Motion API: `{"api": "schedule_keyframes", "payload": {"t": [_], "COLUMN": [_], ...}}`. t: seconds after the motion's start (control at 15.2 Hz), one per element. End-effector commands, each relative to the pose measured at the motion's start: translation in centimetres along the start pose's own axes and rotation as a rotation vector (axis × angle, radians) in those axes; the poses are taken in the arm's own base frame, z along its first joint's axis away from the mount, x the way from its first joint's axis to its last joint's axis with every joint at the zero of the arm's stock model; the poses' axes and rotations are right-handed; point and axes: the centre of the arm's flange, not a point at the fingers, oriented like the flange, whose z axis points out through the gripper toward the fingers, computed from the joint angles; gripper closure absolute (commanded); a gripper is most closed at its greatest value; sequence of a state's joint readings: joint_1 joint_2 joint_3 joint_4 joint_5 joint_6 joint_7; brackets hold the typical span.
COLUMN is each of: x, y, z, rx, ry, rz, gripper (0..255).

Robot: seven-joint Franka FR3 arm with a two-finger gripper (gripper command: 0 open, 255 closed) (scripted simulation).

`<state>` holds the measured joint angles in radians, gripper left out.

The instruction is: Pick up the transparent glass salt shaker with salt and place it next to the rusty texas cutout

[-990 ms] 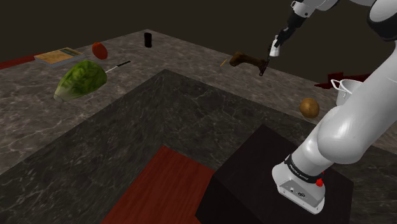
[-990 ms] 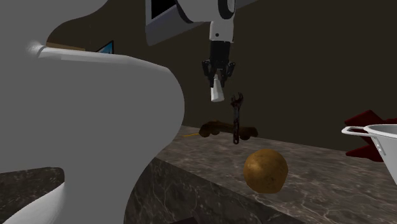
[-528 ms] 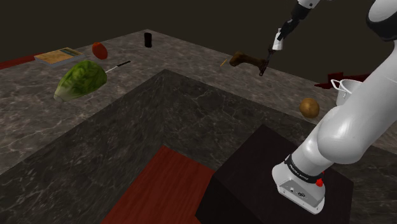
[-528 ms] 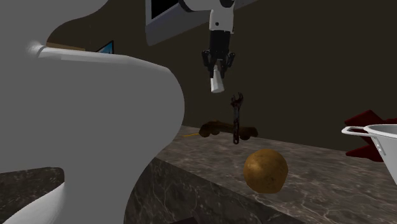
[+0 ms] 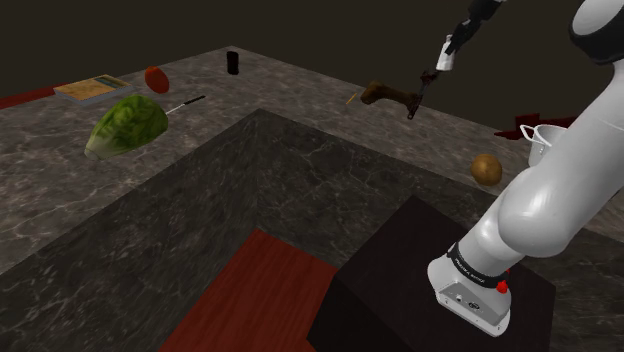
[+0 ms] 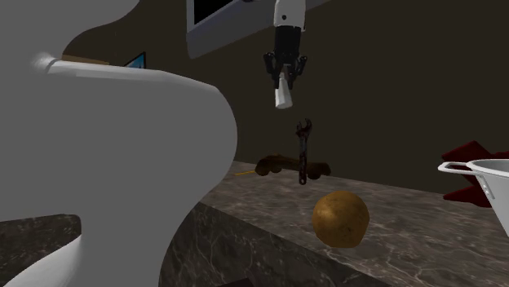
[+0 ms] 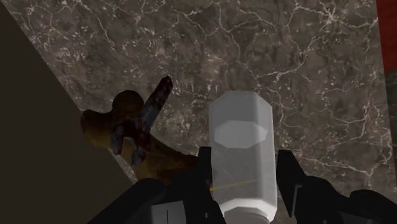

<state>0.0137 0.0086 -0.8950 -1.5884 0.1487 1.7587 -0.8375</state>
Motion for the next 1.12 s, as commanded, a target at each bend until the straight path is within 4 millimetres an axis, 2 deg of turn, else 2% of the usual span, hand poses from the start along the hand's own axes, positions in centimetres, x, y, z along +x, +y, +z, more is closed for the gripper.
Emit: {"api": "schedule_keyframes", "payload": {"t": [0.0,1.06], "x": [-1.8,-18.1], "y": [1.3,14.3], "z": [-0.4,-3.6], "rx": [0.000,0.000], "ry": [0.000,0.000], "rz": [-0.001,-0.001], "gripper": [255,255]}}
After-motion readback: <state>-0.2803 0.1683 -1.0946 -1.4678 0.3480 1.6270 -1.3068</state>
